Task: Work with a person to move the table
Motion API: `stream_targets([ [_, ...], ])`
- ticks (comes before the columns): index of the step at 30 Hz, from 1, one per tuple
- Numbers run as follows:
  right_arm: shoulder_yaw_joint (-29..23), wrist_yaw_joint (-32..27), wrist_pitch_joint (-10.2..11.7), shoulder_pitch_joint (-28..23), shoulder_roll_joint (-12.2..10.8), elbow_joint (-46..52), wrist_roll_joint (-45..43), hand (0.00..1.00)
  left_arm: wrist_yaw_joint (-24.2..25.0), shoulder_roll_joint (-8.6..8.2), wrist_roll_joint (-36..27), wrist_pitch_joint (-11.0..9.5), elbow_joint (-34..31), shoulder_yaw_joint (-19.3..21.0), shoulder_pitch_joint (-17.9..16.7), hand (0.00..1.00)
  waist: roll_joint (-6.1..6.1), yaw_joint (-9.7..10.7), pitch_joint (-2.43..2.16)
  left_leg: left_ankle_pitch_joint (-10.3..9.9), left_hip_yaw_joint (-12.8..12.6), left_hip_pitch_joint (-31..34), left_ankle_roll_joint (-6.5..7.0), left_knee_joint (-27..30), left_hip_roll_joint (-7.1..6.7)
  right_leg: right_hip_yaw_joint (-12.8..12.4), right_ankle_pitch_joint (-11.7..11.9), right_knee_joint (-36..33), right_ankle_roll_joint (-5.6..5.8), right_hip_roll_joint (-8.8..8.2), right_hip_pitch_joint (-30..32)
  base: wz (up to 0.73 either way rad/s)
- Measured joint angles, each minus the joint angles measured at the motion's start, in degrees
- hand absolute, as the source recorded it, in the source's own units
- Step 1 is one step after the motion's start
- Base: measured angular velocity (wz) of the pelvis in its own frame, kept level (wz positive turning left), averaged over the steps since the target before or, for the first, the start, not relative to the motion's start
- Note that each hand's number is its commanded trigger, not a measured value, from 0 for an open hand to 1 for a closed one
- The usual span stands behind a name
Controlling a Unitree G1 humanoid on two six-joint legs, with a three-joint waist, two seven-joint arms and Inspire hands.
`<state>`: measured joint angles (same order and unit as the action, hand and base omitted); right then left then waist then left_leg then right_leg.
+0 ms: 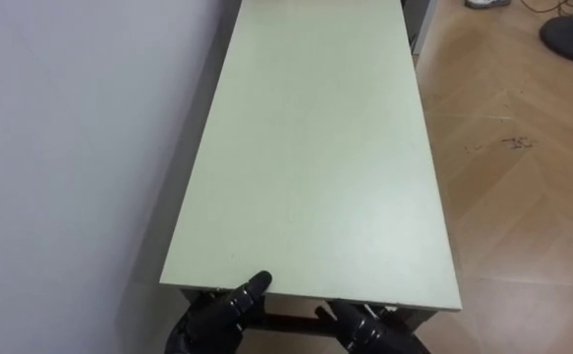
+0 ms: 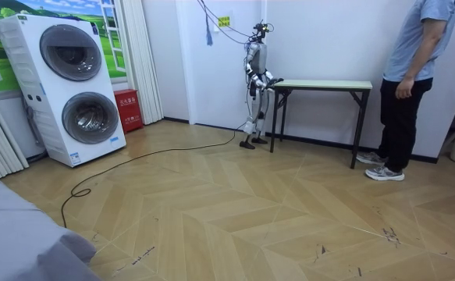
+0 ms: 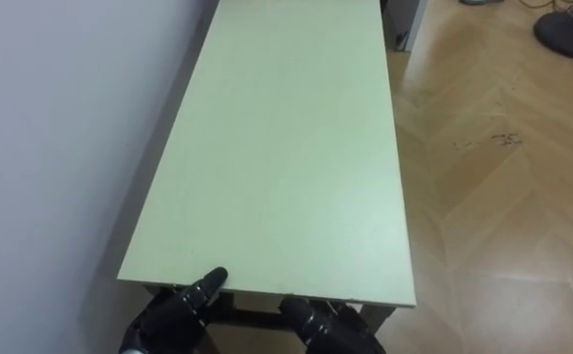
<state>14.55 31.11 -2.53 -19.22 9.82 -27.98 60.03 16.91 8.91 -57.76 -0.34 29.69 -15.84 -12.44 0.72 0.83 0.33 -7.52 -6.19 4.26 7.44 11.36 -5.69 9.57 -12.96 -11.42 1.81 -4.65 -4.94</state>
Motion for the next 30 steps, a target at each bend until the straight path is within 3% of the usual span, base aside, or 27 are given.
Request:
stream_targets([
  [9,-3.6,0.4,0.0,0.6,0.1,-6.9,-3.4,0.0,4.6,0.05,0.1,-0.4,4.3,1.7,0.4,0.0,0.46,0.4,0.28,0.0,0.3,-0.7,-0.17,-0.1,0.08,0.0,0.0,0.0,0.0,0.18,-1.0,0.01],
  [15,-7.7,-1.0,0.0,2.5,0.1,-19.5,-7.5,0.0,8.0,-0.08,2.5,-1.3,8.0,3.9,0.8,0.0,1.4,0.2,0.0,-0.3,0.4,-1.1,-0.59,0.0,0.33,-0.2,0.1,0.8,-0.22,0.54,-1.5,-0.01],
  [23,-11.9,-2.7,0.1,2.1,0.0,-26.0,-13.4,0.0,9.8,-0.09,2.5,-1.2,10.6,5.5,0.4,0.0,0.68,-1.2,-0.45,-0.8,-0.5,-2.0,-1.51,0.0,1.4,0.2,0.3,0.8,-0.5,1.25,-1.9,-0.06],
  [30,-12.4,-4.2,0.1,1.6,0.0,-27.7,-13.7,0.0,10.0,-0.23,2.5,-1.4,10.7,7.2,-0.9,0.0,0.56,-2.4,-0.47,-1.1,-1.5,-2.7,-2.41,0.0,2.4,0.3,0.4,0.8,-0.75,2.03,-2.3,-0.1],
])
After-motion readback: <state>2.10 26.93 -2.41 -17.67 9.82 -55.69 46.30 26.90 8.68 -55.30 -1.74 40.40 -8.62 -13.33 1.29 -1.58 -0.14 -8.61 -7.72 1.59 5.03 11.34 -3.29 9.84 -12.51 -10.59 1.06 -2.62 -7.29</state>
